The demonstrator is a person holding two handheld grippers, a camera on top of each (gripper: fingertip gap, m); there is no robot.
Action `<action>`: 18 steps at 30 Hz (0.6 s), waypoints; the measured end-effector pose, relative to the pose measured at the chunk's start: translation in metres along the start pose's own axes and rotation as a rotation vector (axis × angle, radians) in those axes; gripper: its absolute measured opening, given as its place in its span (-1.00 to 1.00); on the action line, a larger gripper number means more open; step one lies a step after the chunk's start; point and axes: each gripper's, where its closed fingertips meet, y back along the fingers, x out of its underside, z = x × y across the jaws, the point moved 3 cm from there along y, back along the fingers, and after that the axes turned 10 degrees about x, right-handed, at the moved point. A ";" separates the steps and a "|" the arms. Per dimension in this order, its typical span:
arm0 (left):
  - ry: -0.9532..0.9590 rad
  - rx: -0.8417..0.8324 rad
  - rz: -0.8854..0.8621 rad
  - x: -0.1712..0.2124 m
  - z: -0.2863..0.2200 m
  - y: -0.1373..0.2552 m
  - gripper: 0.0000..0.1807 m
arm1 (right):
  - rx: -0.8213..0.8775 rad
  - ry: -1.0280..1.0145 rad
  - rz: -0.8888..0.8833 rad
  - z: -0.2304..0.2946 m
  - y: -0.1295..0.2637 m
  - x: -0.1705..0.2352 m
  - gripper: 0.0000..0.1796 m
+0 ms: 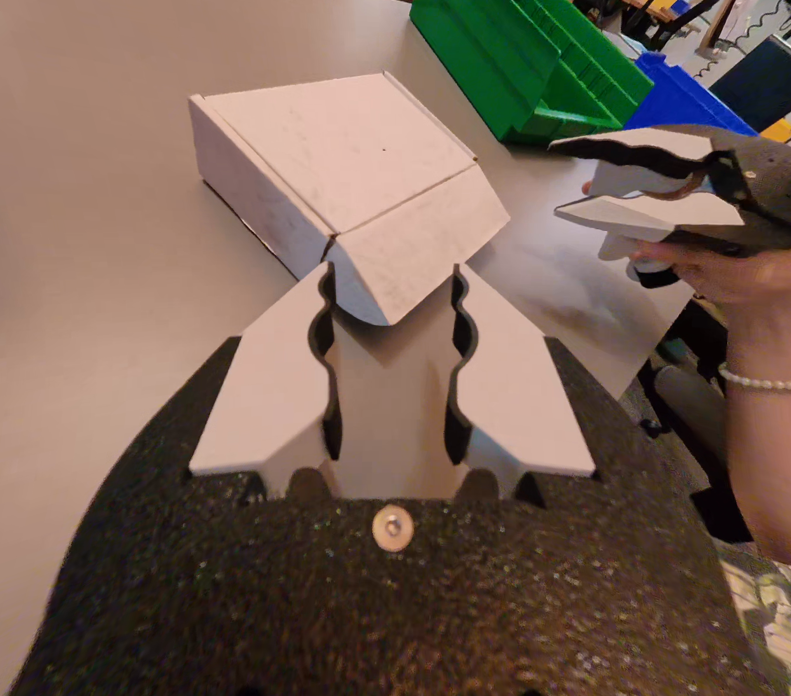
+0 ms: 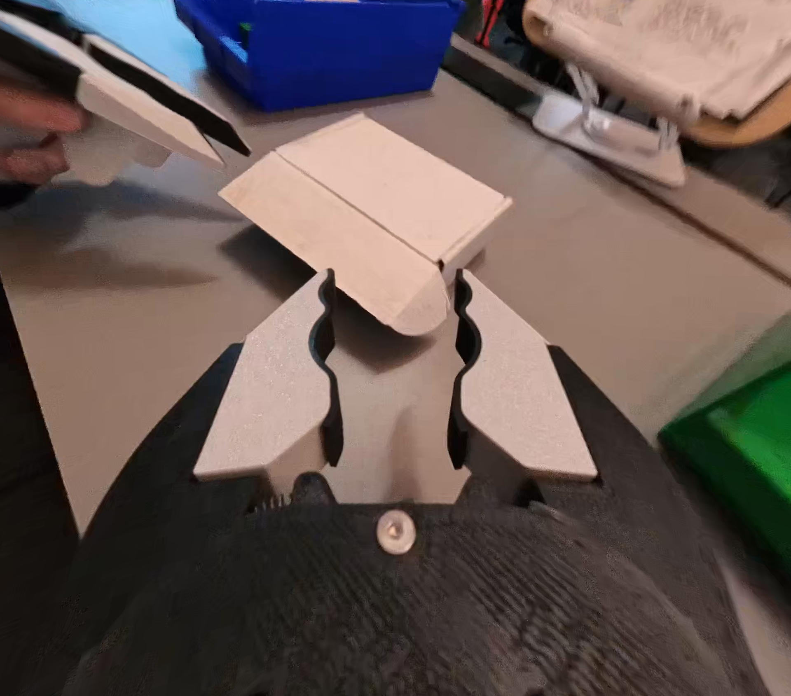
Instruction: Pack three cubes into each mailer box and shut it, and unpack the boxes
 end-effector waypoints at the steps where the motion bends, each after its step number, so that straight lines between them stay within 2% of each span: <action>1: 0.004 -0.011 0.004 -0.001 0.001 -0.001 -0.43 | 0.008 -0.049 0.043 -0.007 -0.003 0.006 -0.40; 5: -0.025 -0.067 0.076 0.009 0.008 -0.011 -0.46 | -0.001 -0.157 0.120 -0.017 -0.018 0.018 -0.49; 9: -0.076 -0.117 0.110 0.016 0.009 -0.020 -0.46 | -0.100 -0.257 0.206 -0.009 -0.031 0.033 -0.48; 11: -0.100 -0.138 0.130 0.019 0.009 -0.022 -0.45 | -0.123 -0.261 0.247 -0.005 -0.035 0.040 -0.44; 15: -0.110 -0.147 0.141 0.020 0.008 -0.024 -0.44 | -0.220 -0.278 0.221 0.007 -0.035 0.036 -0.37; 18: -0.106 -0.145 0.149 0.020 0.009 -0.023 -0.44 | -0.267 -0.173 0.241 0.014 -0.030 0.041 -0.37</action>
